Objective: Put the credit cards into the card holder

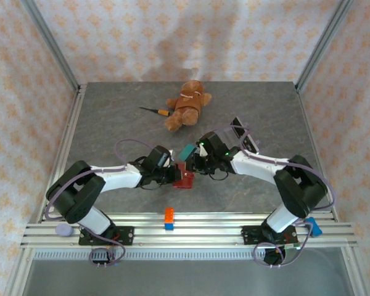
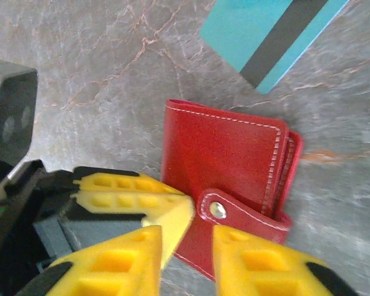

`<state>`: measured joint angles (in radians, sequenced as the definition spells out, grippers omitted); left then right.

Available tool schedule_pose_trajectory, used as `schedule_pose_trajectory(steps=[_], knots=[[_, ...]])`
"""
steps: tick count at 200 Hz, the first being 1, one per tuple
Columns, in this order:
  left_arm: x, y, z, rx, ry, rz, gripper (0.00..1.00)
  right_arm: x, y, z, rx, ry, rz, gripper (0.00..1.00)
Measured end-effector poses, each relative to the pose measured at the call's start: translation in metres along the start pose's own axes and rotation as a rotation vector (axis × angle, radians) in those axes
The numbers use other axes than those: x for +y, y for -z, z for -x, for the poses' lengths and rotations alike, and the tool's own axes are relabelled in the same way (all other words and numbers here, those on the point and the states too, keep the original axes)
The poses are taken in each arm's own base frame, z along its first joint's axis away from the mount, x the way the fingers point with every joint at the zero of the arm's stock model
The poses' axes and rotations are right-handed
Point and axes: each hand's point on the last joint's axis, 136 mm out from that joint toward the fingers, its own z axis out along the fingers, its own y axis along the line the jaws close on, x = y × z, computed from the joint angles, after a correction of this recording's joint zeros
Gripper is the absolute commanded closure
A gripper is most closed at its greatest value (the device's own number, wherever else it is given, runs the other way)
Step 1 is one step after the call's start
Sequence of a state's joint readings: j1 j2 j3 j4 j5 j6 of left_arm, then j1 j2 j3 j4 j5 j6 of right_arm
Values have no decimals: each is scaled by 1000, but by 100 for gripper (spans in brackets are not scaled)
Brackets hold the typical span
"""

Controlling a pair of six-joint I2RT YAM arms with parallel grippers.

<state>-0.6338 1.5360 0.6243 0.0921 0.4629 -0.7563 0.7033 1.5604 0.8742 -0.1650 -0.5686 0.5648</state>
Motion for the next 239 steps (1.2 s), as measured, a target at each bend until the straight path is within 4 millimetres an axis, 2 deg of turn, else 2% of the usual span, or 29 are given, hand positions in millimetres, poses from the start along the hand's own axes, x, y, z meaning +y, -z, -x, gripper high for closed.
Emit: schedule_pose_trajectory(steps=[23,42,49,54,55,57,58,61,79,84,91,98,113,127,139,154,165,179,195,221,239], knots=[[-6,20,9,-41,-10,-6,84,3,33,11,-108,60,-41,60],[-16,44,23,-102,-42,-6,64,11,76,28,-266,128,-73,49],[-24,57,30,-137,-66,-10,60,14,95,35,-341,152,-85,45],[-28,65,36,-163,-70,-10,58,15,108,40,-396,174,-98,33],[-29,68,37,-170,-79,-11,58,16,113,42,-413,174,-99,29],[-31,72,40,-187,-90,-10,57,16,119,43,-437,177,-102,11],[-32,74,41,-192,-89,-11,57,16,121,44,-446,182,-105,6],[-35,80,45,-211,-96,-13,55,17,129,47,-478,196,-114,0],[-46,123,68,-362,-156,7,38,13,182,61,-686,233,-176,1],[-47,135,72,-403,-177,17,30,11,195,63,-737,239,-197,1],[-46,153,79,-468,-197,39,13,5,212,65,-806,247,-237,1],[-43,169,84,-530,-207,68,2,-2,228,67,-873,248,-283,1],[-31,205,93,-665,-221,153,1,-21,252,69,-1000,257,-385,1],[-15,234,100,-788,-222,249,1,-45,259,66,-1084,282,-484,1],[4,255,103,-874,-223,349,1,-66,255,60,-1115,316,-554,1],[28,270,104,-934,-223,465,1,-98,248,52,-1125,329,-637,1],[44,275,103,-956,-223,546,1,-120,253,48,-1148,297,-687,1],[65,274,101,-968,-224,639,1,-141,266,45,-1196,250,-724,1],[85,263,97,-954,-270,732,0,-152,274,42,-1231,245,-734,1],[117,227,82,-860,-412,835,0,-152,267,37,-1206,304,-712,1],[129,220,77,-844,-463,869,0,-153,257,35,-1164,348,-702,1]])
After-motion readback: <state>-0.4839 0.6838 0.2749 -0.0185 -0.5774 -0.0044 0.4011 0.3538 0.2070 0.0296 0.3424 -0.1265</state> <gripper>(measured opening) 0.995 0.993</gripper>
